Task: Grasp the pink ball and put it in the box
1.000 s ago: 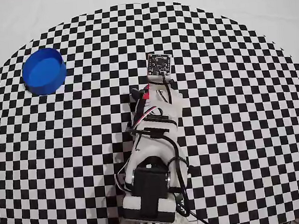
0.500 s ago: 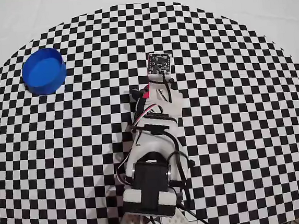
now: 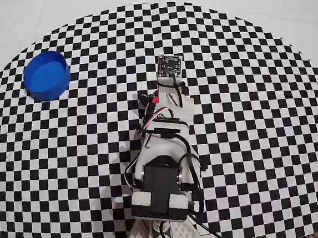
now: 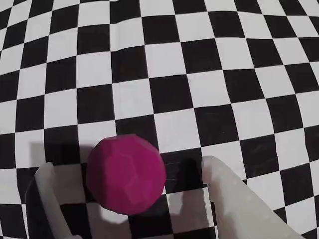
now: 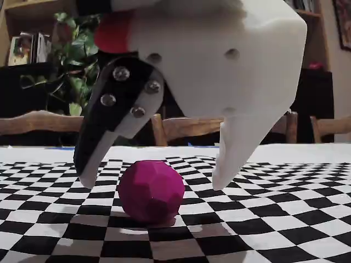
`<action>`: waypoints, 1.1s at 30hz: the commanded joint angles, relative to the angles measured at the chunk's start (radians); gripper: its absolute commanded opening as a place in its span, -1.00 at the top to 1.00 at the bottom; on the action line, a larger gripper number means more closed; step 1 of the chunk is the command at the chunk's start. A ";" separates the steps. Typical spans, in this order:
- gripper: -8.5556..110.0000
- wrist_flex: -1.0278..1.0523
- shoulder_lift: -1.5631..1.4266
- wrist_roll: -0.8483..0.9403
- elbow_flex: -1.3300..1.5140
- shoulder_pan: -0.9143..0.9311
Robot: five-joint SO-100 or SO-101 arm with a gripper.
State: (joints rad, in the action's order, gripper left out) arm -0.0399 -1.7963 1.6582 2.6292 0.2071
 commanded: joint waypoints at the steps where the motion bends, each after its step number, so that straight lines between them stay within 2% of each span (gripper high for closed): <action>1: 0.28 -0.006 0.006 -0.011 -0.035 -0.006; 33: 0.28 -0.009 0.031 -0.011 -0.048 -0.017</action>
State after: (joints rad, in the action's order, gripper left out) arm -0.0399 -1.7687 1.6582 2.6185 0.1902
